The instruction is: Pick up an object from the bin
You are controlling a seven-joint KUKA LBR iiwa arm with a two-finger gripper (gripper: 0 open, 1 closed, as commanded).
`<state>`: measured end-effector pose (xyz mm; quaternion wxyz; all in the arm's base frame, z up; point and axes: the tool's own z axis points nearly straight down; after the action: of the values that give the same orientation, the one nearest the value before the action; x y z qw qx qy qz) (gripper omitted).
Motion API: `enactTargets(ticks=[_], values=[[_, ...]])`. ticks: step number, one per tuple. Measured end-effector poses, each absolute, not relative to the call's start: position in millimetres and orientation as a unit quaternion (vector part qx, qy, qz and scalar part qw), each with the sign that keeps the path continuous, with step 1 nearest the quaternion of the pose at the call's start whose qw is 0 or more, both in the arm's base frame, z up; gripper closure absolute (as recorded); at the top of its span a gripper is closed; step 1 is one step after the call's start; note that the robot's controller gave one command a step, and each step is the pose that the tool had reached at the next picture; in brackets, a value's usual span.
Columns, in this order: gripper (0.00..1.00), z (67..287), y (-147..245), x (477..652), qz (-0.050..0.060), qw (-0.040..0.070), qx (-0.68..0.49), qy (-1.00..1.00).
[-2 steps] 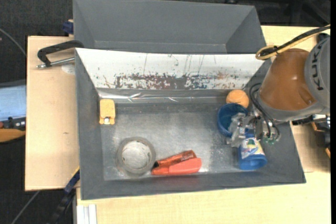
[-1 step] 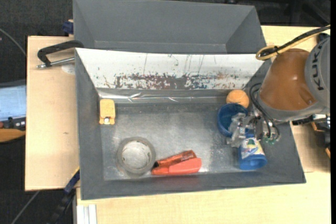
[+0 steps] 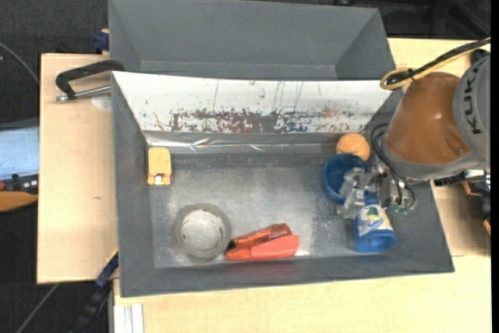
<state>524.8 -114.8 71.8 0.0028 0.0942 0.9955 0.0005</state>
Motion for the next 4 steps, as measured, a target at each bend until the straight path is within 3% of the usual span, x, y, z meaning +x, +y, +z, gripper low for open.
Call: enactTargets(ticks=[4], values=[[1.0, 71.8, -114.8, 524.8, 0.0, 0.003, 0.094, 0.996]])
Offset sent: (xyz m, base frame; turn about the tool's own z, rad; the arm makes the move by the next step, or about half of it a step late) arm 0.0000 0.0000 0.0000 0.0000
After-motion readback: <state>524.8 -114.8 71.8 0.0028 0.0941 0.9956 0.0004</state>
